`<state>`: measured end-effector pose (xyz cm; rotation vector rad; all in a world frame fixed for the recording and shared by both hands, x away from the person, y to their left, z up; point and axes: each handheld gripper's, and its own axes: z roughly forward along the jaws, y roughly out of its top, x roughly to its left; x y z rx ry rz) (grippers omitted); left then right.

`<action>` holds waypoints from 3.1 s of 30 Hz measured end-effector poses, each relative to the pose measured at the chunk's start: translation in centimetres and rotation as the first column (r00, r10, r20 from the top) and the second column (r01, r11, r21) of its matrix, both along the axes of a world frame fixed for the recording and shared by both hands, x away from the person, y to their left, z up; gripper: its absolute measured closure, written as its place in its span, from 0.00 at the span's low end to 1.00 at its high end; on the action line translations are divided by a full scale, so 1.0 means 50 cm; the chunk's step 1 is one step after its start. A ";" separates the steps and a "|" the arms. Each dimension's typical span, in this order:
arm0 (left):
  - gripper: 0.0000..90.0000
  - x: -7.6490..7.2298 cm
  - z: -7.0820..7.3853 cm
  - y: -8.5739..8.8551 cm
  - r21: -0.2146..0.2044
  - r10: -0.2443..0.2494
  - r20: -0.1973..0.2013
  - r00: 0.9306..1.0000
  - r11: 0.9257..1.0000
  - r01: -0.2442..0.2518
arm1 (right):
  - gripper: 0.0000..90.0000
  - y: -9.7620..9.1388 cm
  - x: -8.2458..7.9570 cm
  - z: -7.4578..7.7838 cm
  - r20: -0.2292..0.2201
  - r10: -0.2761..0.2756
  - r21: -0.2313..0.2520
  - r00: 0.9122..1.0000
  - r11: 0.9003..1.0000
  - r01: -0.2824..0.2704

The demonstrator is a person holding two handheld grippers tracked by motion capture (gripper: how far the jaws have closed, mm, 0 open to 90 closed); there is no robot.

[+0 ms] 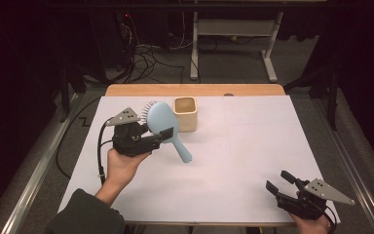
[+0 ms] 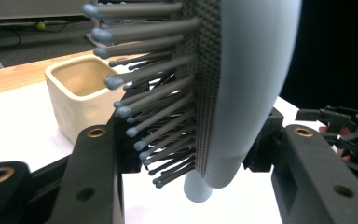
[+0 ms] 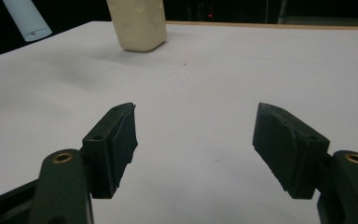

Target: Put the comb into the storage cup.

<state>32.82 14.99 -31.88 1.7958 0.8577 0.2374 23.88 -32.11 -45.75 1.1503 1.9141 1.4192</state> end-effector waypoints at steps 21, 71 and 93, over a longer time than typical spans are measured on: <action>0.57 0.040 0.030 -0.013 0.058 0.032 0.013 0.999 0.998 -0.032 | 0.33 0.004 -0.003 -0.005 -0.027 0.005 -0.013 1.000 1.000 -0.006; 0.57 0.133 0.048 -0.015 0.058 0.116 -0.016 0.993 0.992 -0.115 | 0.32 0.002 -0.001 -0.006 -0.037 -0.003 -0.016 0.999 1.000 0.003; 0.57 0.180 0.081 -0.026 0.073 0.155 -0.014 0.988 0.985 -0.154 | 0.31 0.003 0.000 -0.007 -0.046 0.002 -0.010 0.999 1.000 -0.002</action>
